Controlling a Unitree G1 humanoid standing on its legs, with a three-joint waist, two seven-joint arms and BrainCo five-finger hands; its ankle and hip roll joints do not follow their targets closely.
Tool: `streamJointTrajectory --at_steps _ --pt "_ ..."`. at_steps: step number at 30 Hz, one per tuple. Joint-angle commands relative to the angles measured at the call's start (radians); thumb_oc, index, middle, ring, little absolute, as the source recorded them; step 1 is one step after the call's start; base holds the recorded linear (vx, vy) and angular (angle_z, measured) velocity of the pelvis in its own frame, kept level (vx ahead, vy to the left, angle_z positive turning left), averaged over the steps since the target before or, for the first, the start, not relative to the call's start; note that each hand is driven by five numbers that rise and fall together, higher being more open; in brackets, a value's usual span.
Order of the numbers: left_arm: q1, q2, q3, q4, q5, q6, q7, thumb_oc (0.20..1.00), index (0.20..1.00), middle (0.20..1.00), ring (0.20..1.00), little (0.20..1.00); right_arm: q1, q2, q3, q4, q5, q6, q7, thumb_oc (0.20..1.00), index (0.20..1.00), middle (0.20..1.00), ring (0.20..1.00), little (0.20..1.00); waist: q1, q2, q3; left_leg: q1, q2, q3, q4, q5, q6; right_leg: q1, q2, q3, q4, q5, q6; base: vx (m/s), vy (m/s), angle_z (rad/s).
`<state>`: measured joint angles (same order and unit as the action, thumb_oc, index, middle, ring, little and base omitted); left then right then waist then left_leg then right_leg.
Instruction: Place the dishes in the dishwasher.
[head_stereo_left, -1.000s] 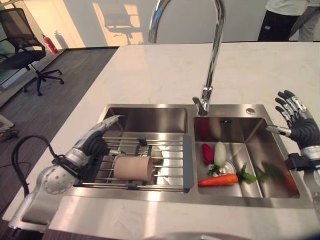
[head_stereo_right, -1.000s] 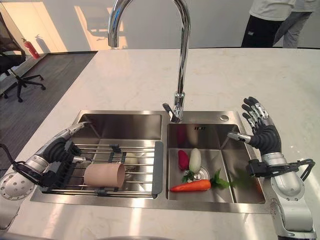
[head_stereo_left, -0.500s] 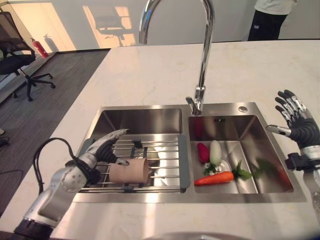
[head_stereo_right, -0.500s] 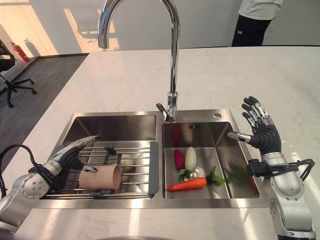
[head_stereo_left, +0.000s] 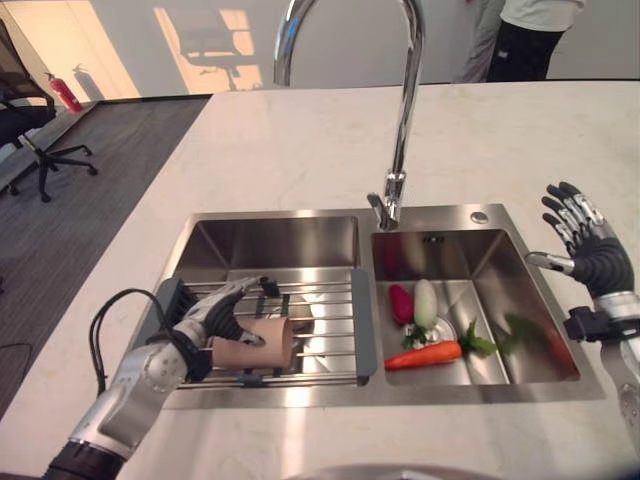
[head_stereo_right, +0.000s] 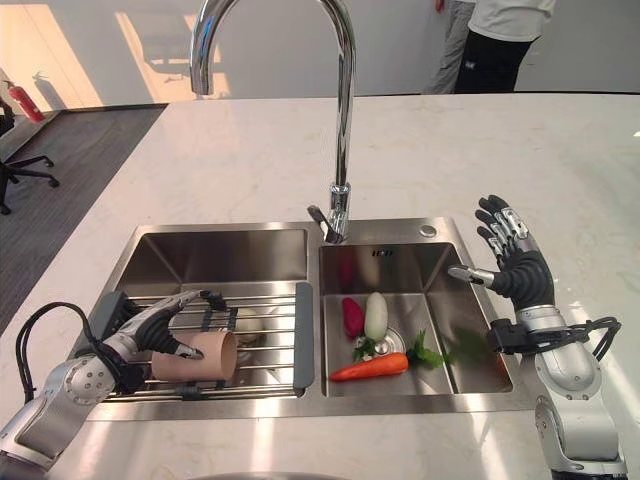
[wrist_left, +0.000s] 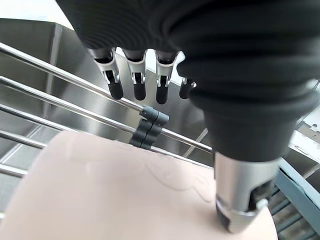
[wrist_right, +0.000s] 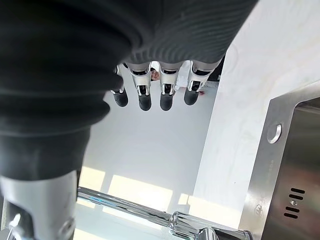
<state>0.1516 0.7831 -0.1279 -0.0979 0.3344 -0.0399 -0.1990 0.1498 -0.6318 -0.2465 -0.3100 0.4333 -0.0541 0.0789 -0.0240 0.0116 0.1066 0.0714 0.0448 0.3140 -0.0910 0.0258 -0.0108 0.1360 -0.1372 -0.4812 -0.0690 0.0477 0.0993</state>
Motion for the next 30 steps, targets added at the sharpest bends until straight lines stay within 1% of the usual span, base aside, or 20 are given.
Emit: streamJointTrajectory --at_steps 1,13,19,30 --pt "-0.023 0.034 0.048 -0.013 0.012 -0.008 0.009 1.0 1.0 1.0 1.0 1.0 -0.092 -0.023 -0.05 -0.012 0.013 -0.064 -0.007 1.0 1.0 1.0 1.0 1.0 -0.005 0.025 -0.014 0.051 0.106 0.031 0.004 -0.035 -0.081 -0.013 -0.074 0.035 0.014 -0.061 0.094 0.0 0.0 0.0" --pt "0.028 0.045 0.09 -0.035 0.0 -0.013 -0.026 1.0 1.0 1.0 1.0 1.0 -0.091 -0.02 -0.05 -0.023 0.006 -0.057 -0.018 1.0 1.0 1.0 1.0 1.0 0.009 0.027 -0.011 0.049 0.104 0.024 0.005 -0.035 -0.08 -0.011 -0.076 0.026 0.014 -0.06 0.095 0.0 0.0 0.0" --pt "0.03 0.055 0.084 -0.045 0.003 -0.018 -0.046 1.0 1.0 1.0 1.0 1.0 -0.1 -0.022 -0.043 -0.02 0.001 -0.06 -0.026 1.0 1.0 1.0 1.0 1.0 0.014 0.03 -0.011 0.046 0.104 0.021 0.005 -0.035 -0.078 -0.013 -0.078 0.022 0.021 -0.063 0.096 0.0 0.0 0.0" --pt "0.034 0.058 0.073 -0.041 0.019 -0.007 -0.052 1.0 1.0 1.0 1.0 1.0 -0.097 -0.023 -0.04 -0.027 -0.003 -0.061 -0.025 1.0 1.0 1.0 1.0 1.0 0.01 0.03 -0.01 0.047 0.101 0.024 0.004 -0.037 -0.074 -0.016 -0.081 0.023 0.025 -0.064 0.098 0.0 0.0 0.0"
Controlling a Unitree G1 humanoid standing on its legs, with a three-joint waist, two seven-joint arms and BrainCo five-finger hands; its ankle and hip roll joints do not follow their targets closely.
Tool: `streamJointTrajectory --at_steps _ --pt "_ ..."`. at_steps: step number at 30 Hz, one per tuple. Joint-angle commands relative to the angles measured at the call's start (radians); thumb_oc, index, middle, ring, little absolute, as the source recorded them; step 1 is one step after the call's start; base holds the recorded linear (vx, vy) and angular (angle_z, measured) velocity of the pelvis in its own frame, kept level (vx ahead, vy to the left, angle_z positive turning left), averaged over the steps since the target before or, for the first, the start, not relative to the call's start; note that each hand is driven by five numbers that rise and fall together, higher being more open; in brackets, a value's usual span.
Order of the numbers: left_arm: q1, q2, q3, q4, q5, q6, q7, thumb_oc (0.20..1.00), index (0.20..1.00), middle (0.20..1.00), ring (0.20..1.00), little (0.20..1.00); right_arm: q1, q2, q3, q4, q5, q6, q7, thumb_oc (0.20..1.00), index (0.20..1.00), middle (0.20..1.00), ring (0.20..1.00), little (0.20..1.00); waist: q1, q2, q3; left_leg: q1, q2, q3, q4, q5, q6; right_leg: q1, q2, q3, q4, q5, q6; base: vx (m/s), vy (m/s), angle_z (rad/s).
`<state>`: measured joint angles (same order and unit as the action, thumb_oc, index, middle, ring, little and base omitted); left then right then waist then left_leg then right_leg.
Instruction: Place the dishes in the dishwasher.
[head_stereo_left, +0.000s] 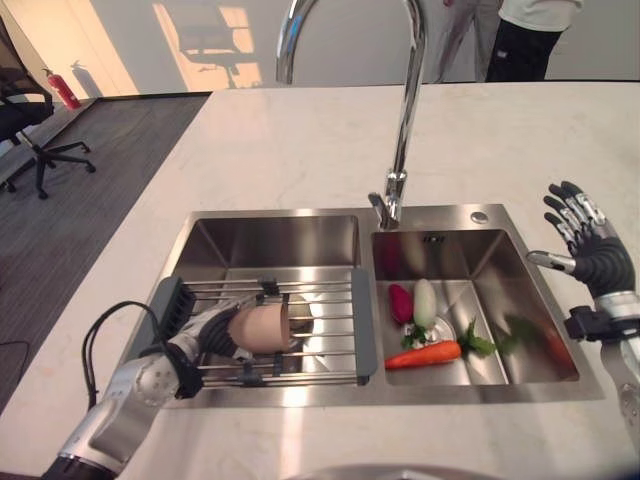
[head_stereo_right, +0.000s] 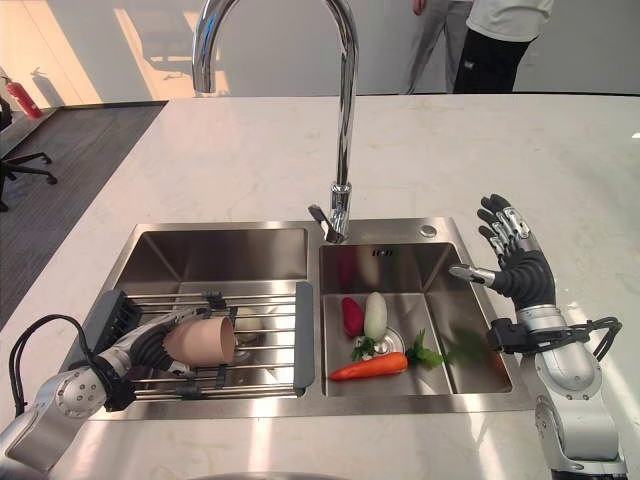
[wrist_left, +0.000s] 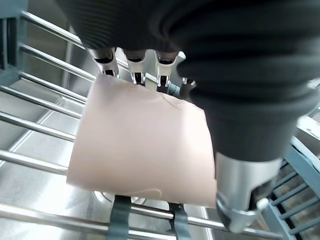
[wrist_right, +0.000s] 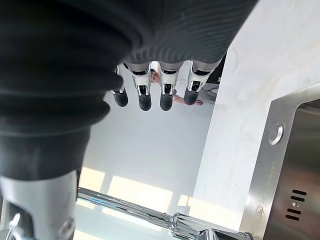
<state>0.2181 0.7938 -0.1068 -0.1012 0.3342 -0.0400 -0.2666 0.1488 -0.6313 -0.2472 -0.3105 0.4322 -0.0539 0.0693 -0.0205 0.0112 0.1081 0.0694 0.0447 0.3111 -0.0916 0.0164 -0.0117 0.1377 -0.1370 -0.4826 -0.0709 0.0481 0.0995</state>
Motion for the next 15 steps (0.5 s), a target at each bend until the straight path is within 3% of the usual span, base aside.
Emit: streamJointTrajectory --at_steps 1,9,15 --pt "-0.031 0.048 0.053 -0.035 0.022 -0.007 0.016 1.0 1.0 1.0 1.0 1.0 -0.092 -0.022 -0.04 -0.025 -0.001 -0.064 -0.013 1.0 1.0 1.0 1.0 1.0 0.006 0.03 -0.011 0.049 0.1 0.027 0.005 -0.028 -0.073 -0.018 -0.081 0.026 0.027 -0.064 0.098 0.0 0.0 0.0" --pt "-0.042 0.045 0.029 0.0 0.035 0.013 0.03 1.0 1.0 1.0 1.0 1.0 -0.106 -0.019 -0.028 -0.017 -0.012 -0.067 -0.007 1.0 1.0 1.0 1.0 1.0 0.0 0.03 -0.011 0.049 0.101 0.032 0.004 -0.027 -0.074 -0.021 -0.079 0.031 0.025 -0.062 0.099 0.0 0.0 0.0" --pt "-0.087 0.006 -0.01 0.065 0.067 0.041 0.114 1.0 1.0 1.0 1.0 1.0 -0.122 -0.008 -0.007 -0.017 -0.025 -0.065 -0.001 1.0 1.0 1.0 1.0 1.0 -0.006 0.027 -0.013 0.05 0.103 0.031 0.004 -0.027 -0.075 -0.02 -0.076 0.038 0.019 -0.061 0.096 0.0 0.0 0.0"
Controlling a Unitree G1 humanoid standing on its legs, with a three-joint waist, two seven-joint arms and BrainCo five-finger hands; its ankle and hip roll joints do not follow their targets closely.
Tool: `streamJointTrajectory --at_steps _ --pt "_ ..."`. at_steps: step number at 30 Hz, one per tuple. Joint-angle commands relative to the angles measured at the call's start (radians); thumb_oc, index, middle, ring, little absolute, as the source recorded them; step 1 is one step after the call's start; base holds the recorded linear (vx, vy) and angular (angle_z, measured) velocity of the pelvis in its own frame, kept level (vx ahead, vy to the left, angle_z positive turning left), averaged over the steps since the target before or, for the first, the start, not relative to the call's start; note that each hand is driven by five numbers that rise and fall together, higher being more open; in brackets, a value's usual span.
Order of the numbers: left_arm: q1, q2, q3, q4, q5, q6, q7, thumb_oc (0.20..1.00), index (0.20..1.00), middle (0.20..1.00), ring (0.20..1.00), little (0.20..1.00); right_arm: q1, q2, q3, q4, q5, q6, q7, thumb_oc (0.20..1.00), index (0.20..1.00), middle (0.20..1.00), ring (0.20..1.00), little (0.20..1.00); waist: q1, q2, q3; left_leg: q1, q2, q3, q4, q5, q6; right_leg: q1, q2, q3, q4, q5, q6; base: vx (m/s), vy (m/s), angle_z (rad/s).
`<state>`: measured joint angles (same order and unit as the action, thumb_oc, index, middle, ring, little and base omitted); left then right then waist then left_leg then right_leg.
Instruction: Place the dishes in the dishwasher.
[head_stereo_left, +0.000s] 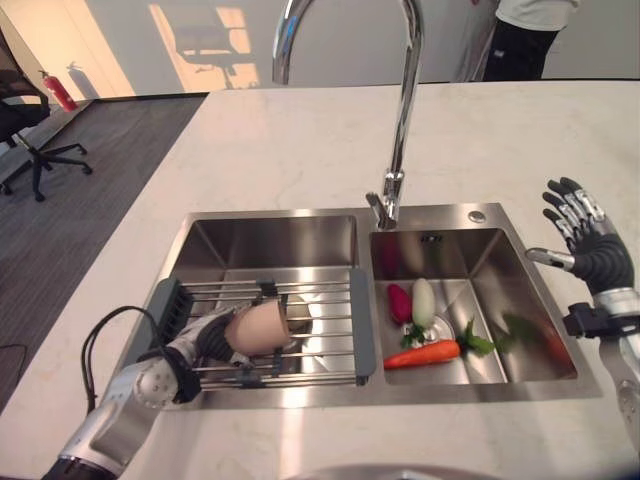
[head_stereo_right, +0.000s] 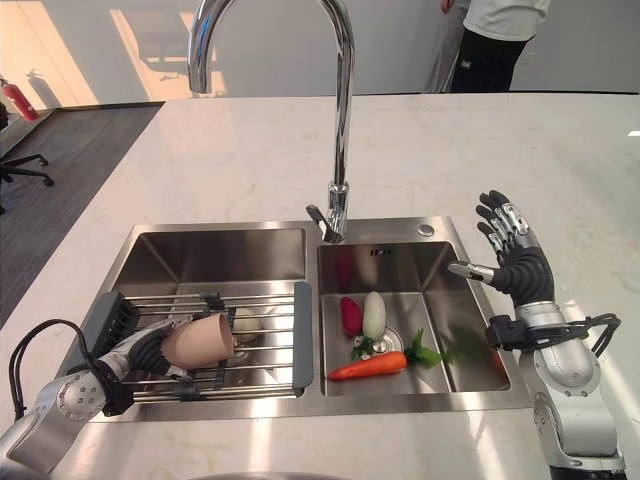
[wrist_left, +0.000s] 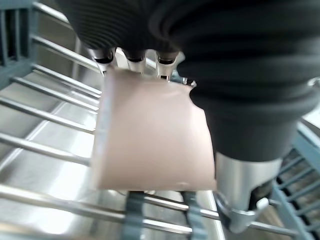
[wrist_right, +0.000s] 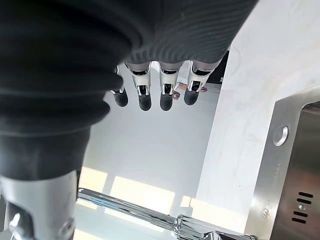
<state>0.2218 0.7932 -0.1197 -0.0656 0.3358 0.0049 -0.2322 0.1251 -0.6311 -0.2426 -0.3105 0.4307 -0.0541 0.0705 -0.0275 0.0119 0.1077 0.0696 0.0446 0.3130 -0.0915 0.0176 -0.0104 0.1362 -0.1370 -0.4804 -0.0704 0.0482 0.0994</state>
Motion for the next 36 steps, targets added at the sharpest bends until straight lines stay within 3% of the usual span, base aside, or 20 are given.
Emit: streamJointTrajectory --at_steps 1,8,9,10,16,21,25,29,31,36 --pt "-0.098 -0.001 -0.005 0.035 0.073 0.001 0.089 1.0 1.0 1.0 1.0 1.0 -0.099 -0.005 -0.008 -0.016 -0.027 -0.066 0.0 1.0 1.0 1.0 1.0 1.0 0.0 0.025 -0.014 0.05 0.103 0.029 0.004 -0.028 -0.076 -0.018 -0.076 0.037 0.018 -0.061 0.096 0.0 0.0 0.0" --pt "-0.145 -0.047 -0.039 0.077 0.098 0.033 0.164 1.0 1.0 1.0 1.0 1.0 -0.113 0.01 0.005 -0.017 -0.037 -0.063 0.003 1.0 1.0 1.0 1.0 1.0 -0.006 0.02 -0.017 0.053 0.106 0.031 0.004 -0.029 -0.079 -0.016 -0.075 0.044 0.01 -0.058 0.094 0.0 0.0 0.0" --pt "-0.15 -0.049 -0.041 0.082 0.103 0.036 0.176 0.765 0.765 0.765 0.765 0.765 -0.115 0.011 0.007 -0.017 -0.037 -0.062 0.003 1.0 1.0 1.0 1.0 1.0 -0.007 0.02 -0.018 0.053 0.106 0.031 0.004 -0.029 -0.079 -0.015 -0.074 0.045 0.01 -0.058 0.094 0.0 0.0 0.0" --pt "-0.161 -0.06 -0.042 0.095 0.109 0.043 0.193 0.2 0.2 0.2 0.2 0.2 -0.116 0.016 0.011 -0.017 -0.038 -0.063 0.004 1.0 1.0 1.0 1.0 1.0 -0.008 0.017 -0.019 0.054 0.106 0.033 0.004 -0.03 -0.079 -0.014 -0.074 0.045 0.007 -0.058 0.094 0.0 0.0 0.0" --pt "-0.197 -0.066 -0.077 0.14 0.198 0.125 0.147 0.2 0.2 0.2 0.2 0.2 -0.125 0.021 0.014 -0.014 -0.04 -0.063 0.017 1.0 1.0 1.0 1.0 1.0 -0.016 0.018 -0.023 0.055 0.107 0.034 0.004 -0.031 -0.081 -0.013 -0.074 0.05 0.003 -0.056 0.096 0.0 0.0 0.0" --pt "-0.184 -0.053 -0.089 0.167 0.228 0.143 0.121 0.2 0.2 0.2 0.2 0.2 -0.127 0.019 0.014 -0.011 -0.047 -0.058 0.03 1.0 1.0 1.0 1.0 1.0 -0.021 0.022 -0.021 0.058 0.107 0.039 0.004 -0.03 -0.081 -0.015 -0.075 0.055 0.003 -0.055 0.098 -0.02 0.0 -0.04" --pt "-0.168 -0.046 -0.066 0.149 0.126 0.089 0.124 0.2 0.2 0.2 0.2 0.2 -0.124 0.018 0.015 -0.016 -0.055 -0.054 0.027 1.0 1.0 1.0 1.0 1.0 -0.019 0.024 -0.018 0.058 0.107 0.041 0.004 -0.029 -0.081 -0.014 -0.075 0.055 0.003 -0.053 0.098 -0.03 -0.001 -0.08" --pt "-0.153 -0.082 -0.003 0.1 -0.096 -0.016 0.151 0.2 0.2 0.2 0.2 0.2 -0.114 0.028 0.01 -0.015 -0.068 -0.07 0.015 1.0 1.0 1.0 1.0 1.0 -0.013 0.023 -0.015 0.059 0.108 0.045 0.004 -0.027 -0.081 -0.012 -0.075 0.049 0.005 -0.052 0.096 -0.01 -0.01 -0.02" --pt "-0.13 -0.095 0.069 0.043 -0.206 -0.084 0.153 0.2 0.2 0.2 0.2 0.2 -0.098 0.037 0.001 -0.023 -0.075 -0.077 0.01 1.0 1.0 1.0 1.0 1.0 -0.004 0.021 -0.016 0.059 0.111 0.048 0.004 -0.025 -0.084 -0.01 -0.073 0.043 0.002 -0.051 0.092 -0.01 -0.077 0.0" --pt "-0.084 -0.166 0.222 -0.071 -0.465 -0.131 0.181 0.2 0.2 0.2 0.2 0.2 -0.061 0.05 -0.023 -0.046 -0.079 -0.074 0.0 1.0 1.0 1.0 1.0 1.0 0.015 0.013 -0.016 0.055 0.128 0.042 0.006 -0.015 -0.098 -0.005 -0.058 0.04 -0.012 -0.052 0.075 -0.02 -0.161 0.04"
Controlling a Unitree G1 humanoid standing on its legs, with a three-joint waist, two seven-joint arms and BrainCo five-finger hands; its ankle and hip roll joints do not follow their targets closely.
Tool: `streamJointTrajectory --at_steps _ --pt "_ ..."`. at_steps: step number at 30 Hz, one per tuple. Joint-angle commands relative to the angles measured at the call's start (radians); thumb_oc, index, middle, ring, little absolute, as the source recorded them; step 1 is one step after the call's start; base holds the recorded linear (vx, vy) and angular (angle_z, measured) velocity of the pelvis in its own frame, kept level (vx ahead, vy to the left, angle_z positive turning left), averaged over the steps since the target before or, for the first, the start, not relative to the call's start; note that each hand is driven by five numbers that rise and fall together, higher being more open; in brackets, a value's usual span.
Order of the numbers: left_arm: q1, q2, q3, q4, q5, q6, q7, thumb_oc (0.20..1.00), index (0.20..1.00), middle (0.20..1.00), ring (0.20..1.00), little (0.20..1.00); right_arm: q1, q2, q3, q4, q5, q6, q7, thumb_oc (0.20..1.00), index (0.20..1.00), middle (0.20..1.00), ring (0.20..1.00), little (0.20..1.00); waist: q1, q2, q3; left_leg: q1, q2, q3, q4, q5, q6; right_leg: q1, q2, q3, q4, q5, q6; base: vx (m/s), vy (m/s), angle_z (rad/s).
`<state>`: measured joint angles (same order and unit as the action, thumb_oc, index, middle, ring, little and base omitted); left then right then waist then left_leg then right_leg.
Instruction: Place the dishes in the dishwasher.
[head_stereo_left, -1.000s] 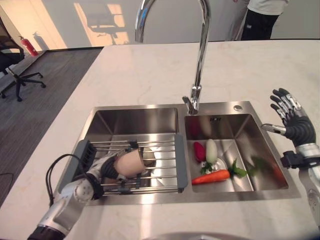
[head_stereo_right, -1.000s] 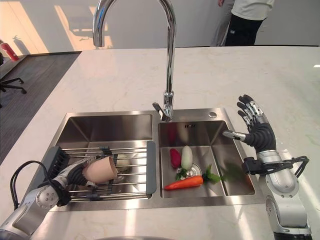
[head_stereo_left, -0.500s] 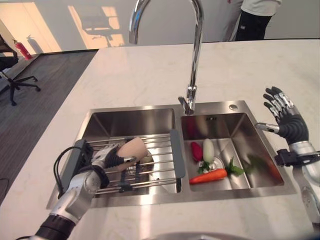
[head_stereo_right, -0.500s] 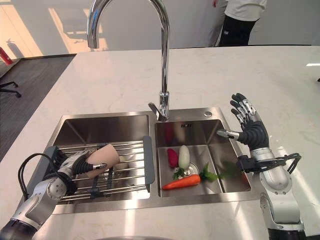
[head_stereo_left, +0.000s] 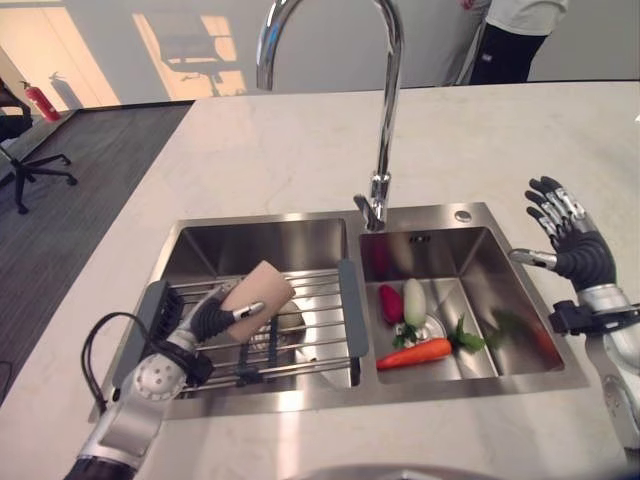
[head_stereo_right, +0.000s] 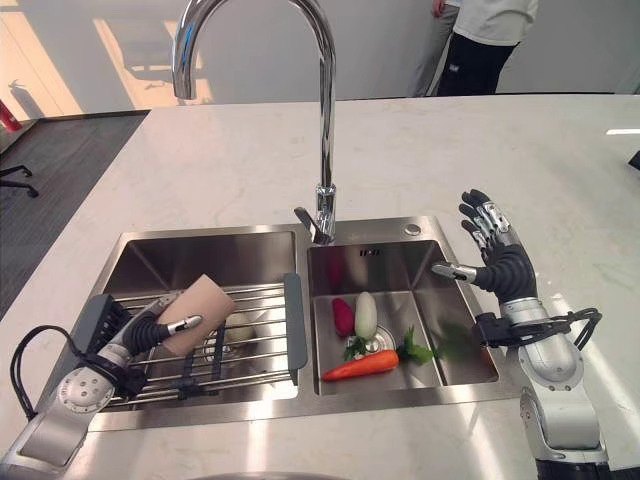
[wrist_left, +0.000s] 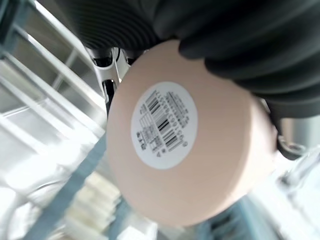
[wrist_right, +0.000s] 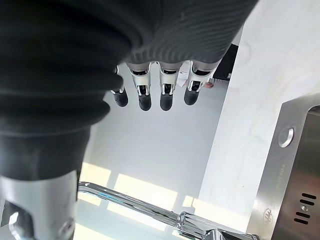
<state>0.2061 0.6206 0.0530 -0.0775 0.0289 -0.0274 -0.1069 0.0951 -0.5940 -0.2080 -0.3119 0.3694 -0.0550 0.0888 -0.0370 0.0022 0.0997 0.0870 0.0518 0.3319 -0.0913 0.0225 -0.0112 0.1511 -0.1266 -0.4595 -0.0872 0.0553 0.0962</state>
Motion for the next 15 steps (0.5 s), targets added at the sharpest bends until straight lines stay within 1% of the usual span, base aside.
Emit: streamJointTrajectory --at_steps 1,2,3,5,6,7,8,9,10,11,12,13,14,15 --pt "-0.058 -0.009 0.067 -0.078 -0.193 -0.108 0.06 0.2 0.2 0.2 0.2 0.2 -0.025 0.016 -0.064 -0.051 -0.016 -0.072 -0.014 1.0 1.0 1.0 1.0 1.0 0.028 0.022 -0.009 0.037 0.126 0.022 0.007 -0.018 -0.102 -0.019 -0.066 0.016 0.002 -0.061 0.075 -0.04 -0.229 0.17" --pt "-0.045 -0.036 0.094 -0.104 -0.232 -0.117 0.057 0.2 0.2 0.2 0.2 0.2 -0.021 0.019 -0.068 -0.057 -0.014 -0.07 -0.011 1.0 1.0 1.0 1.0 1.0 0.034 0.021 -0.009 0.034 0.133 0.021 0.009 -0.014 -0.108 -0.019 -0.064 0.012 0.0 -0.062 0.071 -0.05 -0.225 0.17" --pt "-0.028 -0.064 0.118 -0.129 -0.265 -0.144 0.064 0.2 0.2 0.2 0.2 0.2 -0.019 0.027 -0.071 -0.065 -0.014 -0.072 -0.01 1.0 1.0 1.0 1.0 1.0 0.042 0.021 -0.007 0.028 0.142 0.022 0.012 -0.007 -0.117 -0.022 -0.062 0.006 0.0 -0.064 0.066 -0.07 -0.213 0.18" --pt "-0.012 -0.093 0.142 -0.163 -0.293 -0.171 0.106 0.2 0.2 0.2 0.2 0.2 -0.027 0.03 -0.071 -0.075 -0.012 -0.061 -0.012 1.0 1.0 1.0 1.0 1.0 0.048 0.023 0.0 0.015 0.161 0.038 0.018 0.013 -0.138 -0.027 -0.06 -0.004 0.0 -0.065 0.059 -0.12 -0.161 0.12" --pt "-0.012 -0.101 0.145 -0.17 -0.308 -0.177 0.113 0.2 0.2 0.2 0.2 0.2 -0.032 0.03 -0.068 -0.076 -0.021 -0.057 -0.021 1.0 1.0 1.0 1.0 1.0 0.049 0.024 0.003 0.007 0.167 0.045 0.019 0.023 -0.146 -0.03 -0.058 -0.003 0.0 -0.066 0.056 -0.22 -0.107 0.18" --pt "-0.017 -0.121 0.144 -0.19 -0.351 -0.204 0.122 0.2 0.2 0.2 0.2 0.2 -0.044 0.027 -0.064 -0.077 -0.033 -0.052 -0.055 1.0 1.0 1.0 1.0 1.0 0.055 0.021 0.019 -0.022 0.168 0.029 0.055 0.022 -0.156 -0.029 -0.055 0.006 0.0 -0.071 0.049 -0.29 -0.062 0.31" --pt "-0.02 -0.135 0.148 -0.21 -0.39 -0.227 0.121 0.2 0.2 0.2 0.2 0.2 -0.05 0.024 -0.065 -0.073 -0.033 -0.055 -0.071 1.0 1.0 1.0 1.0 1.0 0.059 0.016 0.027 -0.044 0.157 0.018 0.099 -0.001 -0.15 -0.033 -0.061 -0.002 0.0 -0.07 0.044 -0.39 -0.05 0.49" --pt "-0.025 -0.147 0.152 -0.225 -0.425 -0.254 0.12 0.2 0.2 0.2 0.2 0.2 -0.058 0.017 -0.068 -0.069 -0.025 -0.06 -0.075 1.0 1.0 1.0 1.0 1.0 0.052 0.007 0.031 -0.048 0.144 0.058 0.185 -0.05 -0.137 -0.037 -0.075 -0.027 0.0 -0.062 0.037 -0.47 0.027 0.48" --pt "-0.051 -0.158 0.142 -0.238 -0.456 -0.275 0.129 0.2 0.2 0.2 0.2 0.2 -0.072 0.007 -0.07 -0.063 -0.006 -0.066 -0.067 1.0 1.0 1.0 1.0 1.0 0.039 -0.004 0.034 -0.058 0.148 0.115 0.298 -0.089 -0.13 -0.042 -0.087 -0.049 0.0 -0.054 0.026 -0.42 0.041 0.44" --pt "-0.076 -0.163 0.128 -0.245 -0.458 -0.276 0.147 0.2 0.2 0.2 0.2 0.2 -0.085 0.002 -0.066 -0.056 -0.009 -0.069 -0.069 1.0 1.0 1.0 1.0 1.0 0.035 -0.015 0.037 -0.073 0.151 0.119 0.404 -0.096 -0.129 -0.045 -0.091 -0.051 0.0 -0.053 0.016 -0.47 0.147 0.31" --pt "-0.136 -0.18 0.096 -0.254 -0.465 -0.27 0.157 0.2 0.2 0.2 0.2 0.2 -0.12 -0.003 -0.053 -0.041 -0.025 -0.073 -0.089 1.0 1.0 1.0 1.0 1.0 0.028 -0.022 0.045 -0.104 0.131 0.09 0.54 -0.145 -0.12 -0.064 -0.095 -0.051 0.002 -0.038 0.007 -0.37 0.2 0.28" --pt "-0.161 -0.187 0.077 -0.249 -0.469 -0.279 0.16 0.2 0.2 0.2 0.2 0.2 -0.136 -0.002 -0.045 -0.036 -0.039 -0.078 -0.104 1.0 1.0 1.0 1.0 1.0 0.02 -0.016 0.048 -0.104 0.12 0.082 0.545 -0.17 -0.113 -0.076 -0.095 -0.051 0.013 -0.031 0.008 -0.36 0.316 0.31" --pt "-0.184 -0.189 0.065 -0.241 -0.483 -0.284 0.157 0.2 0.2 0.2 0.2 0.2 -0.145 -0.002 -0.039 -0.035 -0.048 -0.081 -0.118 1.0 1.0 1.0 1.0 1.0 0.009 -0.012 0.049 -0.084 0.103 0.094 0.511 -0.217 -0.095 -0.101 -0.114 -0.061 0.041 -0.022 0.021 -0.28 0.506 0.24" --pt "-0.213 -0.192 0.052 -0.241 -0.498 -0.278 0.154 0.2 0.2 0.2 0.2 0.2 -0.151 0.017 -0.04 -0.042 -0.049 -0.085 -0.124 1.0 1.0 1.0 1.0 1.0 -0.021 0.004 0.04 0.008 0.059 0.13 0.358 -0.254 -0.064 -0.14 -0.137 -0.065 0.074 0.006 0.062 -0.22 0.524 0.22"
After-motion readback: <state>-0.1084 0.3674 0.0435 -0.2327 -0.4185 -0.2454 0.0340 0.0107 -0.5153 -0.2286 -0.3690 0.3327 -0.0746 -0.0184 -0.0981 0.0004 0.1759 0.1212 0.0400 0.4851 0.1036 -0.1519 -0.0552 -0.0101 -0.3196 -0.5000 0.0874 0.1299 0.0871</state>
